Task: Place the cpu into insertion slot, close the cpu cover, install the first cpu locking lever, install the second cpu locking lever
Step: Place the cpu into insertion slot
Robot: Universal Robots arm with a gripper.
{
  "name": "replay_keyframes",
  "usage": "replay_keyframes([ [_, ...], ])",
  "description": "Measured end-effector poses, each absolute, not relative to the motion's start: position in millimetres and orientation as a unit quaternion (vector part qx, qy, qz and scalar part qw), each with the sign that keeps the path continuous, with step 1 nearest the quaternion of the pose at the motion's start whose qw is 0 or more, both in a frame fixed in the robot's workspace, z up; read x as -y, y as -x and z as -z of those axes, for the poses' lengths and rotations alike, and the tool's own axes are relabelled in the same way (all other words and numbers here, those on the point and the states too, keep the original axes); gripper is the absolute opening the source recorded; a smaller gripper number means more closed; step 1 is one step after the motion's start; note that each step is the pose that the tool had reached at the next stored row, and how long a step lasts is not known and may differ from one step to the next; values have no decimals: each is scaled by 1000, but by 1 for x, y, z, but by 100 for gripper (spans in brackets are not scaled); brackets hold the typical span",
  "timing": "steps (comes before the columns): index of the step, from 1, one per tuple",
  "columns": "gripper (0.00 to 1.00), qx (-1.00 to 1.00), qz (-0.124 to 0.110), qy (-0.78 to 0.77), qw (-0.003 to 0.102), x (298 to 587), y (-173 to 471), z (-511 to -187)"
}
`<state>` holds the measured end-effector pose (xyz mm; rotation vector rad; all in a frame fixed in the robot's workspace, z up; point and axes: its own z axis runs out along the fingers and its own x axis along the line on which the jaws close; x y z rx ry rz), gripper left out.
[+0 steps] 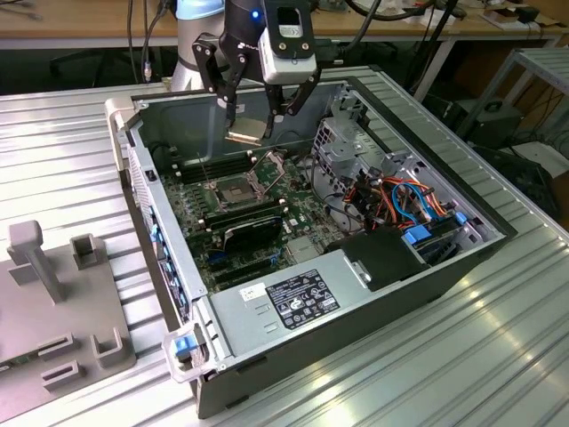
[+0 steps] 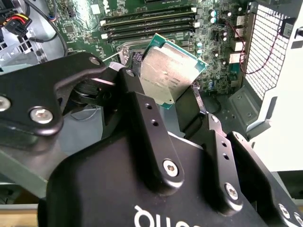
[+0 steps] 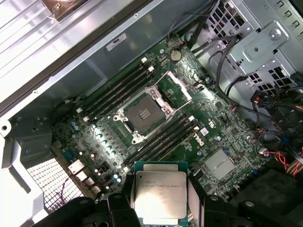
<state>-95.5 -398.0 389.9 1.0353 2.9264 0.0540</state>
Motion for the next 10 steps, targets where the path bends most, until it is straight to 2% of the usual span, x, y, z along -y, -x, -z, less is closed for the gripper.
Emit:
replay_keyframes([
  [10, 54, -936, -17, -352, 19, 398, 96, -390],
])
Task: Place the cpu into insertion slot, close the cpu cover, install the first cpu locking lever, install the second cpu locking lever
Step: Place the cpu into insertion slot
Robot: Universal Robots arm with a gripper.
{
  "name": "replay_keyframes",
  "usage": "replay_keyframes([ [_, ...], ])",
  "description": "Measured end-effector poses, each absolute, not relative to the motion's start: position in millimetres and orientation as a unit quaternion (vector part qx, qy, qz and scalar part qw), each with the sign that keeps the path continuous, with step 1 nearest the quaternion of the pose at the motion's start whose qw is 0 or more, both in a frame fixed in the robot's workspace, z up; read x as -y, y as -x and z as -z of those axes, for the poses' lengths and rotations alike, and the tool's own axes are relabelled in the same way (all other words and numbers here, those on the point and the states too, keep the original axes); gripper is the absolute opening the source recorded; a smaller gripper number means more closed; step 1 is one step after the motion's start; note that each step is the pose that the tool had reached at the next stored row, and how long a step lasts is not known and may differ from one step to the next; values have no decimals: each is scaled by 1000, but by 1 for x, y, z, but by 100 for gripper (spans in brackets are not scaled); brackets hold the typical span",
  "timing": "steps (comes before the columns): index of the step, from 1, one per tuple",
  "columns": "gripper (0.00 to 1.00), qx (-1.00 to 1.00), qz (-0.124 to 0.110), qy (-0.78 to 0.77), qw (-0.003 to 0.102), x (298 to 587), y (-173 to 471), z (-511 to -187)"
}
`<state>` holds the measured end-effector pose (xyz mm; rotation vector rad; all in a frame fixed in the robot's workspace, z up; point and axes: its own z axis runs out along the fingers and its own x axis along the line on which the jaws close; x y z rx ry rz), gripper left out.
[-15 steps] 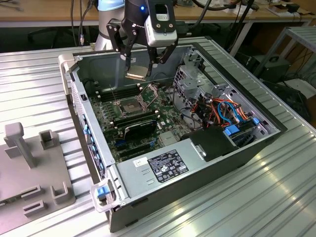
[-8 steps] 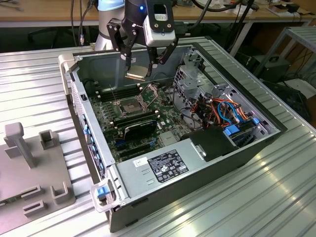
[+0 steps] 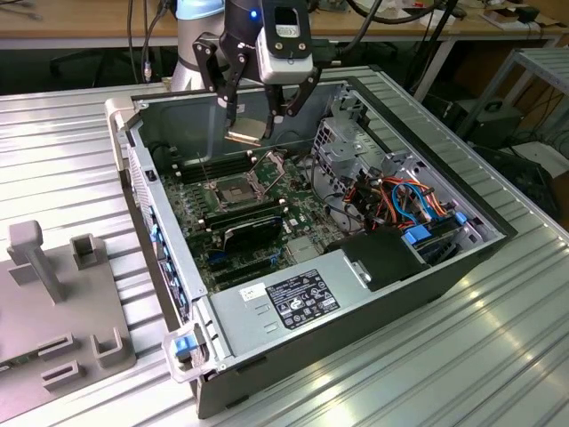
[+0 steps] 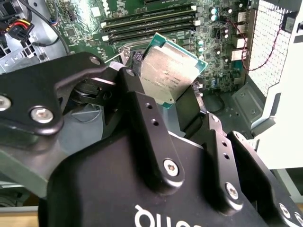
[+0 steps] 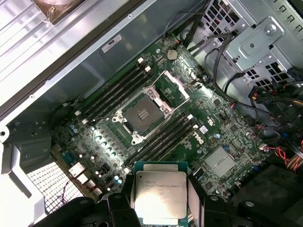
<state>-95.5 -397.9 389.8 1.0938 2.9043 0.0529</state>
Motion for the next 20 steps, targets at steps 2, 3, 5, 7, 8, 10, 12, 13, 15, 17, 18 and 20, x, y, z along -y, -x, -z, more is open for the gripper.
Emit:
replay_keyframes([
  [2, 54, -934, -17, -356, 19, 398, 96, -390],
  [3, 54, -933, -17, -358, 19, 398, 96, -390],
  [5, 54, -932, -17, -362, 19, 398, 96, -390],
  [7, 54, -930, -17, -366, 19, 398, 96, -390],
  [8, 54, -930, -17, -368, 19, 398, 96, -390],
  [10, 54, -928, -17, -372, 19, 398, 96, -390],
  [12, 54, -926, -17, -376, 19, 398, 96, -389],
  [13, 54, -925, -16, -378, 19, 398, 96, -389],
  [15, 54, -923, -16, -383, 19, 398, 96, -389],
  [17, 54, -921, -16, -388, 19, 398, 96, -389],
  [18, 54, -920, -16, -390, 20, 398, 96, -389],
  [20, 54, -919, -16, -394, 20, 398, 96, -389],
])
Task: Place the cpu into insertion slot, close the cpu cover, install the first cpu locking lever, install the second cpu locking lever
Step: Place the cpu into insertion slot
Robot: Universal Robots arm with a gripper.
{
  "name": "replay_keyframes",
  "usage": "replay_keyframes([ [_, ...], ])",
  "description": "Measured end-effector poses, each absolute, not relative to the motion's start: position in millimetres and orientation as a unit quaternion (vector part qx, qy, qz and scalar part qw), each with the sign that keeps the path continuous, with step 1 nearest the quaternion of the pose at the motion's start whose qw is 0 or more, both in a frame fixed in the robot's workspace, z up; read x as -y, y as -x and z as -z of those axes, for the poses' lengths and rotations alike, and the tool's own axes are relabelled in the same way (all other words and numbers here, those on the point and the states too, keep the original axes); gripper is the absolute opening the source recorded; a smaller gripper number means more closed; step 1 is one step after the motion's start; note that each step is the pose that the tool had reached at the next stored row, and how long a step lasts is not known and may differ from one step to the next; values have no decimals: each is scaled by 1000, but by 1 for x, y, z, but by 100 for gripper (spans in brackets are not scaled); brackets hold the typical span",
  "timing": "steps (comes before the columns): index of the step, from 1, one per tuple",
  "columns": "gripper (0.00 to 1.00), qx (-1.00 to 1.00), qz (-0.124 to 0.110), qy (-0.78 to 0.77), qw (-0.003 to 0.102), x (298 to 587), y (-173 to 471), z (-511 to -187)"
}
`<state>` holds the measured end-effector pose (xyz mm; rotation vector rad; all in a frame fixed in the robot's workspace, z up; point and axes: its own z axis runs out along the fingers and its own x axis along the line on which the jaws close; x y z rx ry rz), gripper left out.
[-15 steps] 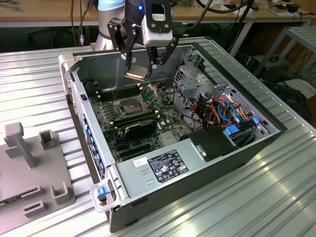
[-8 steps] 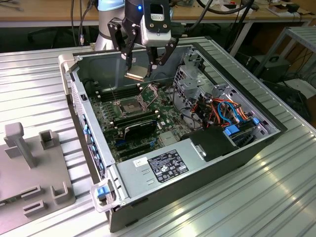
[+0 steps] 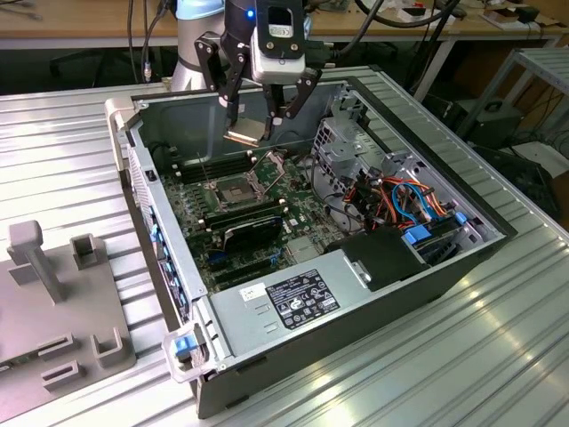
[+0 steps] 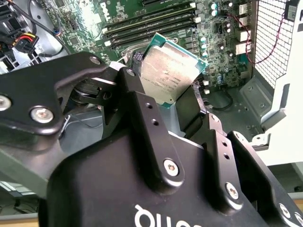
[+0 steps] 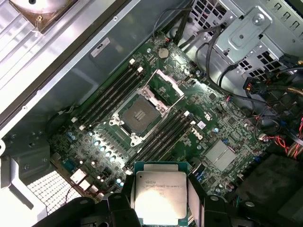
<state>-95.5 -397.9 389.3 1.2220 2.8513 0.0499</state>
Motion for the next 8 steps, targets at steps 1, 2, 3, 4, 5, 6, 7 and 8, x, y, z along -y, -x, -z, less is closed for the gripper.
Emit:
replay_keyframes([
  [1, 54, -918, -16, -396, 20, 398, 96, -389],
  [2, 54, -917, -16, -398, 20, 398, 96, -389],
  [3, 54, -915, -16, -402, 20, 398, 96, -389],
  [4, 54, -914, -16, -404, 20, 398, 96, -389],
  [5, 54, -913, -16, -408, 20, 398, 96, -389],
  [6, 54, -911, -16, -412, 20, 398, 96, -389],
  [7, 54, -909, -16, -415, 20, 398, 96, -389],
  [8, 54, -908, -16, -419, 20, 398, 96, -389],
])
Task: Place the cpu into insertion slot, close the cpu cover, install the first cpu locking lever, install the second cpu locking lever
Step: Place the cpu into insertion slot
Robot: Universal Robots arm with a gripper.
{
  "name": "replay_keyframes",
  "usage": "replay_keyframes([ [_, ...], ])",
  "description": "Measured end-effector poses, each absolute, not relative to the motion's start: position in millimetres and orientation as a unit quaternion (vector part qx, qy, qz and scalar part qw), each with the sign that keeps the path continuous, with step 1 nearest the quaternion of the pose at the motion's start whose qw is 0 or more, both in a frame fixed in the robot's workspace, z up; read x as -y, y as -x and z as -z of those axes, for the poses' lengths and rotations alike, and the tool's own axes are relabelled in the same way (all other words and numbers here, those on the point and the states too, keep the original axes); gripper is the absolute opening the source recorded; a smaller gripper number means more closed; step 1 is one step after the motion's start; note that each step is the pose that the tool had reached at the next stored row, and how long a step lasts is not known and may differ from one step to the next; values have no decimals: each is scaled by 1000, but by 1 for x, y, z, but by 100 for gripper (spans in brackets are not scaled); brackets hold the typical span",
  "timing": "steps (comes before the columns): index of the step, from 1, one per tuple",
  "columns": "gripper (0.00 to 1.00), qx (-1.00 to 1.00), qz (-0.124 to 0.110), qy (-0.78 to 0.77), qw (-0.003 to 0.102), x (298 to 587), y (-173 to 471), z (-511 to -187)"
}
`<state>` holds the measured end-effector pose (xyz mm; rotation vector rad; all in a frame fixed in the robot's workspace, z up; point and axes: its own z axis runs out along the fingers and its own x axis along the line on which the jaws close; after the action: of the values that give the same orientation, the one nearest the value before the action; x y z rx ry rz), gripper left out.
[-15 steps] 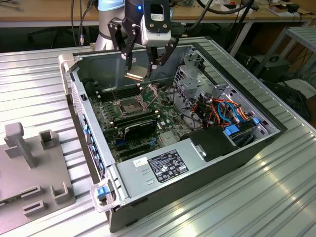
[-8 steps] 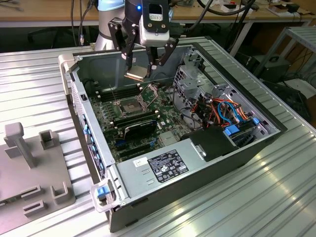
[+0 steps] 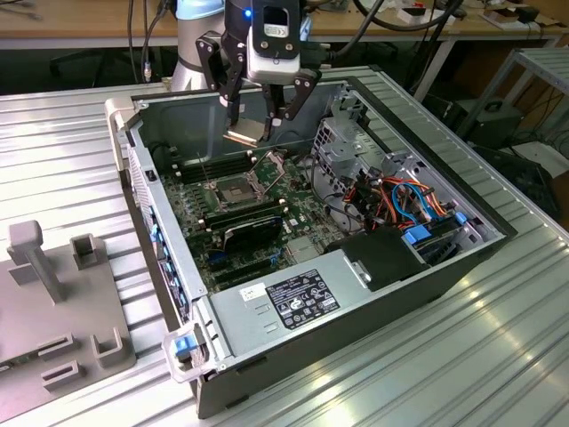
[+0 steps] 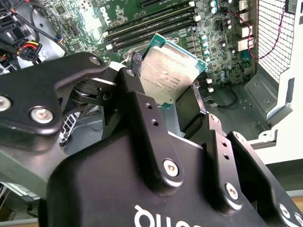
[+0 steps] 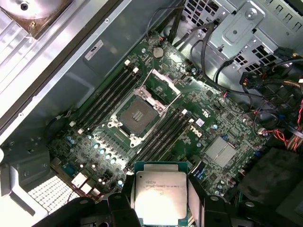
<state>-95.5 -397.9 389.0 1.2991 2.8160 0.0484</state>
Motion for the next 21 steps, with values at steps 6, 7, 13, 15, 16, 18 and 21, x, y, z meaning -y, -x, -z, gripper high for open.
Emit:
replay_keyframes([
  [6, 54, -907, -16, -421, 20, 398, 96, -389],
  [7, 54, -907, -16, -421, 20, 398, 96, -389],
  [13, 54, -907, -16, -421, 20, 398, 96, -389],
  [15, 54, -906, -16, -422, 20, 398, 96, -389],
  [16, 54, -906, -16, -423, 20, 398, 96, -389],
  [18, 54, -904, -15, -426, 20, 398, 95, -389],
  [21, 54, -902, -15, -432, 20, 398, 95, -388],
])
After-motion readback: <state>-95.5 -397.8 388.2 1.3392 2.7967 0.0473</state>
